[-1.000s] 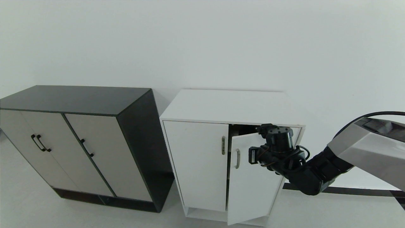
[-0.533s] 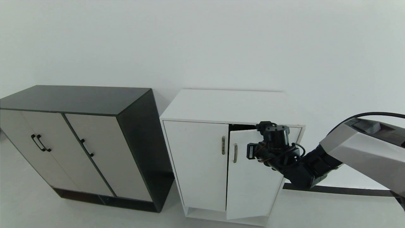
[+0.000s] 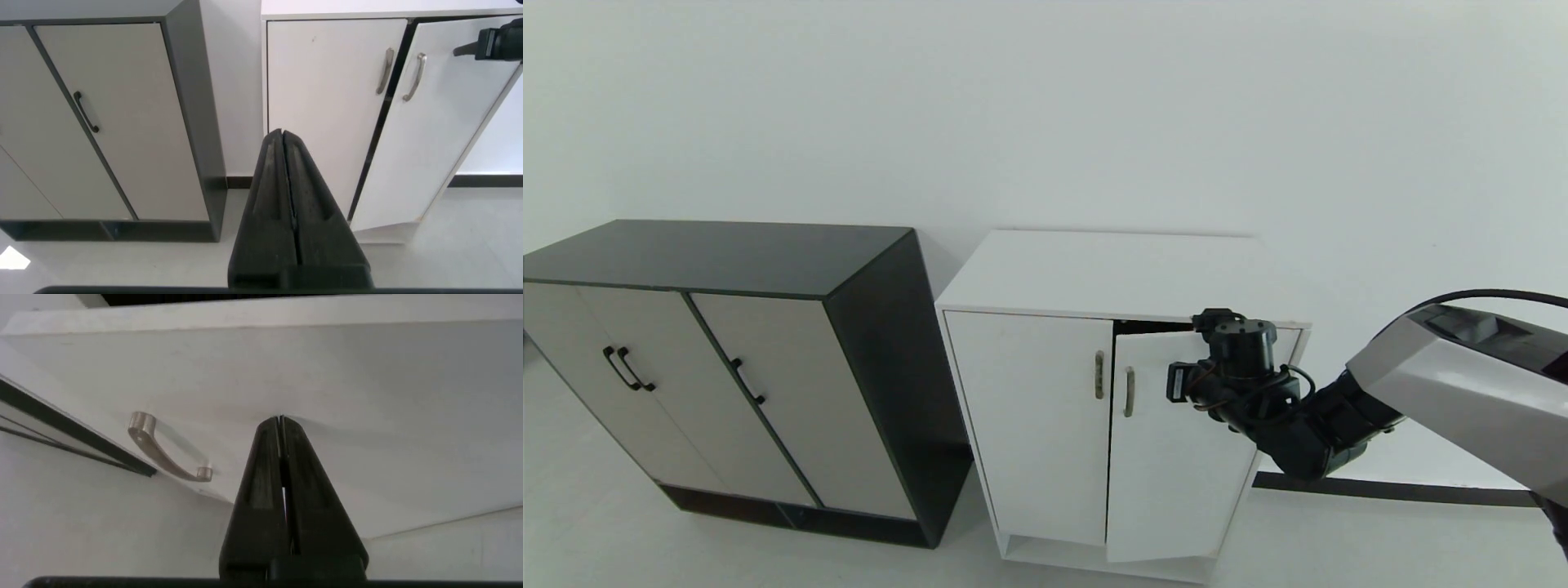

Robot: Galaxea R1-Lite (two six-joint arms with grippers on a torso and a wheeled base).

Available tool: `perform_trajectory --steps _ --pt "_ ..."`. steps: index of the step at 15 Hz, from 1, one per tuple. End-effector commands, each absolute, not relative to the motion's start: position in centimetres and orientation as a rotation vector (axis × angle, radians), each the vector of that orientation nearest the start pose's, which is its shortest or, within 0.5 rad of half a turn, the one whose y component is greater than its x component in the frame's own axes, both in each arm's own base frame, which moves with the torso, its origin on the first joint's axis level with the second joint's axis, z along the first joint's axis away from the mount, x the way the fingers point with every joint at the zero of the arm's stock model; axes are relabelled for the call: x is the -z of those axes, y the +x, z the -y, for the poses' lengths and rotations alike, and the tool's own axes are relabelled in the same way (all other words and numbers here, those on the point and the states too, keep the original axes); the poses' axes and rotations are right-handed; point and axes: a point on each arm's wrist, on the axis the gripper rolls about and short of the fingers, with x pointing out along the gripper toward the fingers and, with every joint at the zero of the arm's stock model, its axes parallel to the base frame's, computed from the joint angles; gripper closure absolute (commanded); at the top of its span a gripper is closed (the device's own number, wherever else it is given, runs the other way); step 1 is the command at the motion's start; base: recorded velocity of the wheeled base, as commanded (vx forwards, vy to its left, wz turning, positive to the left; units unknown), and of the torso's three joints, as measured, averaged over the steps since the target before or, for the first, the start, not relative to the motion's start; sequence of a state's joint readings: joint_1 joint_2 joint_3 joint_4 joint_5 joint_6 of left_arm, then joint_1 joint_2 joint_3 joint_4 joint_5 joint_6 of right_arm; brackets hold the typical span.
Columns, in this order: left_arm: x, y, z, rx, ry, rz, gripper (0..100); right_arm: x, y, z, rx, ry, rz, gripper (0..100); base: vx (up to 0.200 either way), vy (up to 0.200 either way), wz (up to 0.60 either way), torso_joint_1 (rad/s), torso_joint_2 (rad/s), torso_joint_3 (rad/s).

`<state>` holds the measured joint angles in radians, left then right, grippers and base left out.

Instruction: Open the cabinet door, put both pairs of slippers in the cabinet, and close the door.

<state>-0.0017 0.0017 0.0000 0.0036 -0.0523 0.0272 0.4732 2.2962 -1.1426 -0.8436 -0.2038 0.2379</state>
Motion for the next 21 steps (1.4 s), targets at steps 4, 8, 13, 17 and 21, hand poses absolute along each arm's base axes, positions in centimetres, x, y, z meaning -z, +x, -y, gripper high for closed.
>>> perform_trajectory --steps 4,8,13,17,21 --pt "-7.5 -2.3 0.1 0.054 0.027 -0.004 100 -5.5 40.0 -19.0 -0.215 0.138 -0.307 100 0.000 0.000 0.00 0.000 0.00 0.000" --pt "-7.5 -2.3 0.1 0.054 0.027 -0.005 100 -5.4 40.1 -19.1 -0.219 0.140 -0.291 100 0.000 0.000 0.00 0.000 0.00 0.000" --pt "-7.5 -2.3 0.1 0.052 0.026 -0.004 100 -5.1 40.9 -18.9 -0.206 0.143 -0.279 100 0.000 0.000 0.00 0.000 0.00 0.000" --pt "-7.5 -2.3 0.1 0.052 0.026 -0.004 100 -5.0 41.1 -18.5 -0.196 0.143 -0.280 100 0.000 0.000 0.00 0.000 0.00 0.000" --pt "-7.5 -2.3 0.1 0.052 0.024 -0.004 100 -4.9 41.6 -18.0 -0.180 0.146 -0.276 100 0.000 0.000 0.00 0.000 0.00 0.000"
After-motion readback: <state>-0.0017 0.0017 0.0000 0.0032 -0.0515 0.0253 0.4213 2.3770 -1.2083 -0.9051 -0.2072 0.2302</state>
